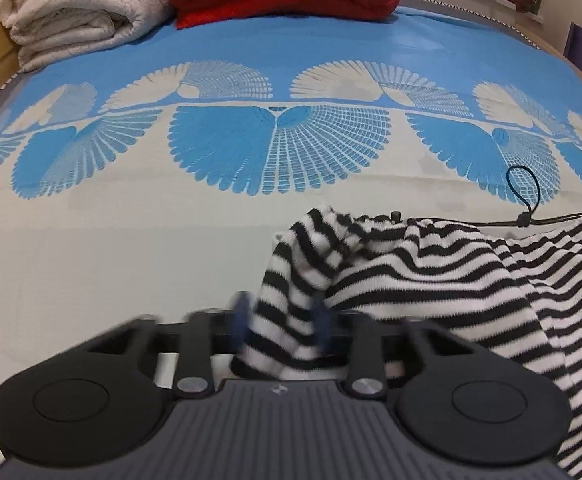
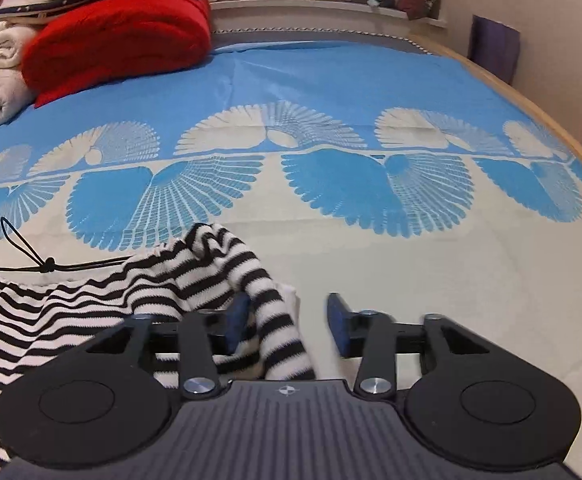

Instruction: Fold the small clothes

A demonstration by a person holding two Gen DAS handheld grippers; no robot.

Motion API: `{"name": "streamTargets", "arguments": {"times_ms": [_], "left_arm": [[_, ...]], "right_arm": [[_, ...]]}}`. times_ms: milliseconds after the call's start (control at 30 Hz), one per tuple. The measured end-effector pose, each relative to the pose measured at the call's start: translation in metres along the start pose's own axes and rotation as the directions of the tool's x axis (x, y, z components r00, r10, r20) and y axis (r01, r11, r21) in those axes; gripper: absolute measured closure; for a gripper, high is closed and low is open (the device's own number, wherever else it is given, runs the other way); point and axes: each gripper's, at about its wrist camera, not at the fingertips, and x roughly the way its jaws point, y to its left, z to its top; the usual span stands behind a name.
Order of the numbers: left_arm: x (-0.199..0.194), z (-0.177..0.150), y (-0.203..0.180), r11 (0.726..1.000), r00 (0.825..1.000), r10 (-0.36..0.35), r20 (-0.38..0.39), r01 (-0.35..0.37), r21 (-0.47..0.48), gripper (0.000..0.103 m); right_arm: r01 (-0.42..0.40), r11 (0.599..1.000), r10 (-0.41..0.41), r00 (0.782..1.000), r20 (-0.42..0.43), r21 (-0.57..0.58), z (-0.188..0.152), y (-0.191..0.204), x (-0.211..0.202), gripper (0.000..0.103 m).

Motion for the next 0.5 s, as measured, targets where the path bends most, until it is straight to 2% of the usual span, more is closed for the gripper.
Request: {"name": "streamTargets", "arguments": {"times_ms": [33, 67, 133, 200, 233, 300, 333, 367, 400, 433, 467, 500], "left_arm": [[0.002, 0.003, 0.000, 1.000, 1.000, 0.000, -0.001, 0.000, -0.003, 0.101], [0.001, 0.005, 0.000, 1.000, 1.000, 0.012, 0.016, -0.012, -0.009, 0.101], [-0.006, 0.009, 0.002, 0.998, 0.995, 0.048, 0.088, -0.046, -0.031, 0.101], [-0.010, 0.013, 0.004, 0.998, 0.992, 0.042, 0.117, -0.036, -0.059, 0.101], [-0.006, 0.013, 0.004, 0.997, 0.994, 0.043, 0.100, -0.037, -0.061, 0.101], [0.008, 0.010, 0.001, 0.999, 1.000, 0.019, 0.015, -0.018, -0.049, 0.100], [0.015, 0.008, -0.001, 0.999, 0.999, 0.006, -0.037, -0.007, -0.046, 0.096], [0.019, 0.005, -0.002, 0.999, 0.997, 0.005, -0.080, -0.008, -0.040, 0.086], [0.017, 0.005, -0.002, 0.999, 0.996, 0.027, -0.083, -0.029, -0.031, 0.079], [0.010, 0.006, -0.001, 0.998, 0.997, 0.051, -0.055, -0.052, -0.026, 0.066], [0.002, 0.006, 0.001, 0.998, 0.998, 0.056, -0.019, -0.057, -0.031, 0.058], [-0.008, 0.007, 0.003, 0.998, 0.999, 0.047, 0.013, -0.046, -0.042, 0.056]], "right_arm": [[-0.020, 1.000, 0.020, 1.000, -0.005, -0.001, 0.002, 0.000, 0.003, 0.102], [-0.026, 1.000, 0.026, 1.000, 0.007, 0.001, 0.004, 0.001, 0.004, 0.102], [0.041, 0.999, -0.043, 0.995, 0.087, 0.027, 0.010, -0.002, -0.002, 0.103], [0.080, 0.992, -0.094, 0.983, 0.156, 0.097, 0.017, -0.010, -0.008, 0.103], [0.096, 0.989, -0.114, 0.980, 0.164, 0.111, 0.019, -0.011, -0.008, 0.103], [0.123, 0.987, -0.135, 0.982, 0.128, 0.102, 0.018, -0.009, 0.001, 0.102], [0.132, 0.986, -0.141, 0.986, 0.089, 0.100, 0.016, -0.008, 0.009, 0.102], [0.124, 0.987, -0.128, 0.991, 0.027, 0.102, 0.013, -0.008, 0.018, 0.101], [0.112, 0.988, -0.108, 0.993, -0.042, 0.108, 0.011, -0.009, 0.027, 0.098], [0.116, 0.986, -0.107, 0.991, -0.080, 0.118, 0.009, -0.009, 0.031, 0.091], [0.124, 0.984, -0.114, 0.990, -0.082, 0.127, 0.009, -0.009, 0.029, 0.086], [0.131, 0.982, -0.125, 0.991, -0.052, 0.133, 0.010, -0.010, 0.023, 0.075]]}}
